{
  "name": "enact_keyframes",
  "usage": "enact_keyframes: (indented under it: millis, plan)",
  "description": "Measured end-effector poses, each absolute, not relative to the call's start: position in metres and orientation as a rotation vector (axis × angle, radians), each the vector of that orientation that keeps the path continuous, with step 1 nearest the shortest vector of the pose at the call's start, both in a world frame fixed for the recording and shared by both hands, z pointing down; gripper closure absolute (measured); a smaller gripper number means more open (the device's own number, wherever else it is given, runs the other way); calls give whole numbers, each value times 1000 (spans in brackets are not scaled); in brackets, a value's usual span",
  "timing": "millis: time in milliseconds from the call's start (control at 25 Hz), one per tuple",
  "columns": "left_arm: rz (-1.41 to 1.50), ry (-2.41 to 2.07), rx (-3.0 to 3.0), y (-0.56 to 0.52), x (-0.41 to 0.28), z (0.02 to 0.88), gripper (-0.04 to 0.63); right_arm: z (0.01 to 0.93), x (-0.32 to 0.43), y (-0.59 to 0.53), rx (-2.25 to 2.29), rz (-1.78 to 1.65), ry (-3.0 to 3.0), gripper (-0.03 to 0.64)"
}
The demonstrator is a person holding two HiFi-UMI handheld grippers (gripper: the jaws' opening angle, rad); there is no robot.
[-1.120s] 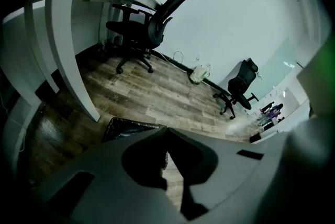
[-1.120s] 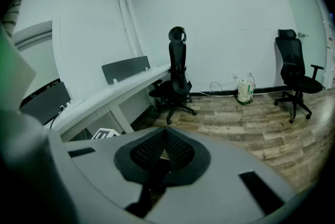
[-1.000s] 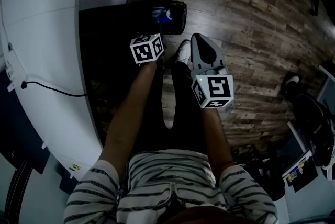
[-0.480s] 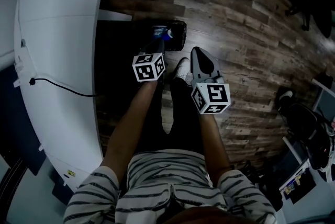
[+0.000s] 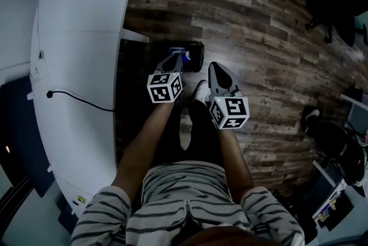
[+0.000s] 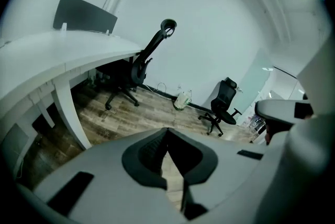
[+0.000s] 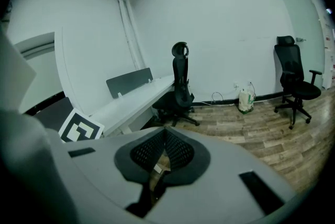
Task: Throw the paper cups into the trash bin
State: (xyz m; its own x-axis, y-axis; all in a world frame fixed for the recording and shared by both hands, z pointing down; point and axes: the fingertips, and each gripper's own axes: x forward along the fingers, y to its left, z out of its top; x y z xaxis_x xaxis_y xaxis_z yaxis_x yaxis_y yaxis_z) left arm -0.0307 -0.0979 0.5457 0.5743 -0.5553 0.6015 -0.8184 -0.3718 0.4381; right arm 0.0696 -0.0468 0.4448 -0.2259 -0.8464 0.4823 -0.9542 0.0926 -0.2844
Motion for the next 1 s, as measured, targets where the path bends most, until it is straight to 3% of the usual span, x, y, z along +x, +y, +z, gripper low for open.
enact_keyframes:
  millis: [1000]
  plan:
    - [271,-1178,2188,-91,-56,388,572,324,49,-58,1829,659,-2336,600]
